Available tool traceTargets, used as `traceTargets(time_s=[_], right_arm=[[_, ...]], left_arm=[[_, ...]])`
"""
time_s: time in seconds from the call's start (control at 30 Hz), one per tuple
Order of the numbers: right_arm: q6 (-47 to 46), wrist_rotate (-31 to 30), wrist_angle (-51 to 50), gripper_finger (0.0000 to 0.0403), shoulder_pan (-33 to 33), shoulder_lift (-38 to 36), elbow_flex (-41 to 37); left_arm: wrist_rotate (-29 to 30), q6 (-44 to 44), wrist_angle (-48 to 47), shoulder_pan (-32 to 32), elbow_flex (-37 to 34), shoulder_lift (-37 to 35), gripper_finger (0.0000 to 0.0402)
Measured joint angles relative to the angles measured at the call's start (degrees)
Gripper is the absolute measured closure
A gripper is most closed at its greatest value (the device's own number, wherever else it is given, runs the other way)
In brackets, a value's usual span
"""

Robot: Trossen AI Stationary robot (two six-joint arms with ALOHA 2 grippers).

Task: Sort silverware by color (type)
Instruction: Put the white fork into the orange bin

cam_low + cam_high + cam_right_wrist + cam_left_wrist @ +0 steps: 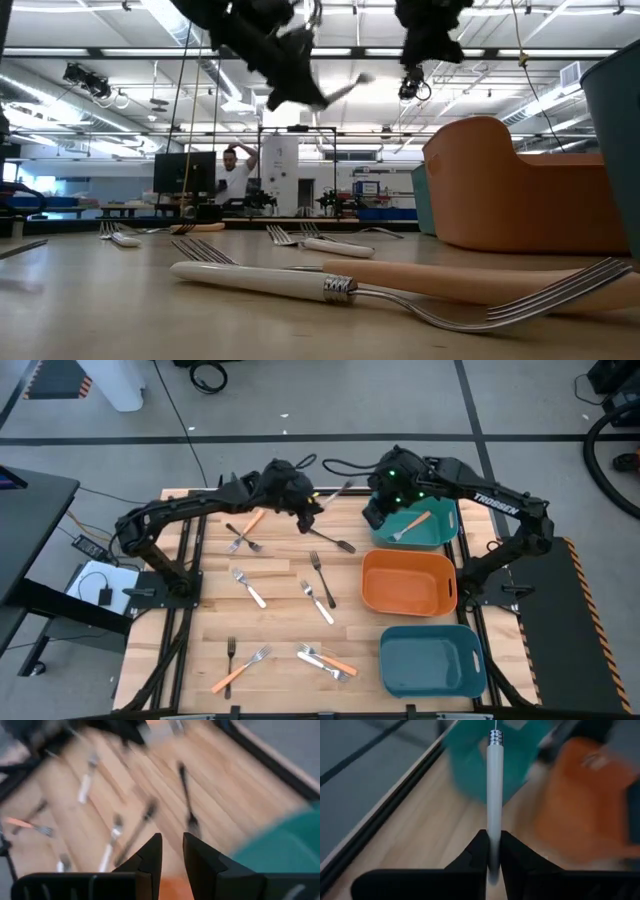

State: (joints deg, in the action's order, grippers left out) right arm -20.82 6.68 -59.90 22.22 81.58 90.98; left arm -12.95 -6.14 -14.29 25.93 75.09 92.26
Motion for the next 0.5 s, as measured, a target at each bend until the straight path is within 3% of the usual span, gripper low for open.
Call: traceTargets(time_s=[0.23,0.5], right_arm=[[3.50,0.42,11.40,0.0318,-4.31,0.00,0.00],[5.67,-11.56,13.44,0.0318,-6.38,-2.91,-0.02]], left_arm=[[-5.29,-8.73,18.99,-2.63,0.02,-0.65,0.0368],[-6.22,-12.77,29.15,-3.80,0.02,-0.69,0.0366]])
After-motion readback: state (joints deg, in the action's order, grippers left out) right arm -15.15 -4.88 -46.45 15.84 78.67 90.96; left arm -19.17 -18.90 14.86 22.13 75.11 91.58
